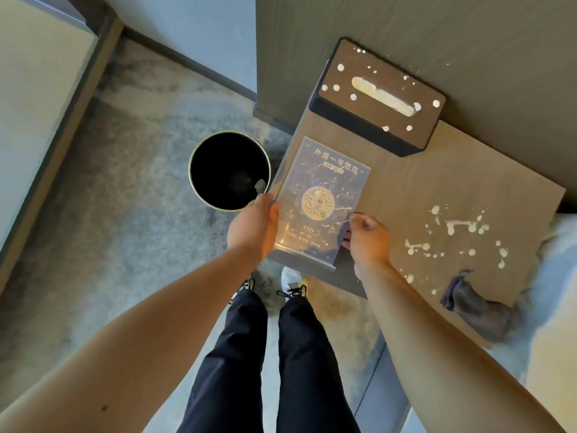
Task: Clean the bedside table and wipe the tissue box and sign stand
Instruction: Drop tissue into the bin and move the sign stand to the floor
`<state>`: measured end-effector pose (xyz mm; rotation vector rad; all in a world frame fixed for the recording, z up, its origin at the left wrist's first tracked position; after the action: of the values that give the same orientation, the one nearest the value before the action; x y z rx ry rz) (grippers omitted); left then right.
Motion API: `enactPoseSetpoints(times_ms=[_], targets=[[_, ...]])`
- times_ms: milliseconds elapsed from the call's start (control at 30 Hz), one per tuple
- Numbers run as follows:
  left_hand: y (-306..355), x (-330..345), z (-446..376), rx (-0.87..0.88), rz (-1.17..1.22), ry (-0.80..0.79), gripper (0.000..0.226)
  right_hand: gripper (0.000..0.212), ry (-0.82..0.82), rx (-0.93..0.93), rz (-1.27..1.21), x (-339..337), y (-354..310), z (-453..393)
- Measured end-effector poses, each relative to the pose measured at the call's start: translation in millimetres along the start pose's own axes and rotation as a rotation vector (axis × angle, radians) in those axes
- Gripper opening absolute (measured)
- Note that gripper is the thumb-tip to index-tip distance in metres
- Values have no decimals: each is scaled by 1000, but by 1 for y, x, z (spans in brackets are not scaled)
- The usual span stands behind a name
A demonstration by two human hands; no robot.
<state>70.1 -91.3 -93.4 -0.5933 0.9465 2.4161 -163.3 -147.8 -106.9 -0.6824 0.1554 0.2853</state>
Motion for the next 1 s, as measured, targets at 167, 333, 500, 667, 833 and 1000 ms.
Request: enactPoseSetpoints(times_ms=[167,333,500,667,833,1000], targets=[[0,5,-9,-29,73,-26,32,23,-97,-25,44,-5,-9,-9],[-22,7,20,-62,291,45,31,21,-202,-126,196,6,-33,-6],[-88,1,83,-201,544,216,30,28,-406,-279,483,82,-57,22],[-192,20,169,-424,782,429,26,18,-675,-419,797,205,-27,71],[-289,97,248,-616,998,601,24,21,-924,-502,1156,314,71,113],[-374,209,269,-740,1200,631,25,14,-1089,-487,1384,381,209,112]])
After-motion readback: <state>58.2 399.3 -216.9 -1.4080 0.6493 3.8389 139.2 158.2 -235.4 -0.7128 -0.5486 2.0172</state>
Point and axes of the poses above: each hand's wrist, its own z-axis away from the middle knuckle, its own x-axis out of the palm, y = z × x, the point moved 6 cm from there along -z, towards the middle knuckle, and after that the axes turned 12 degrees about -y, right-handed, at the moved point
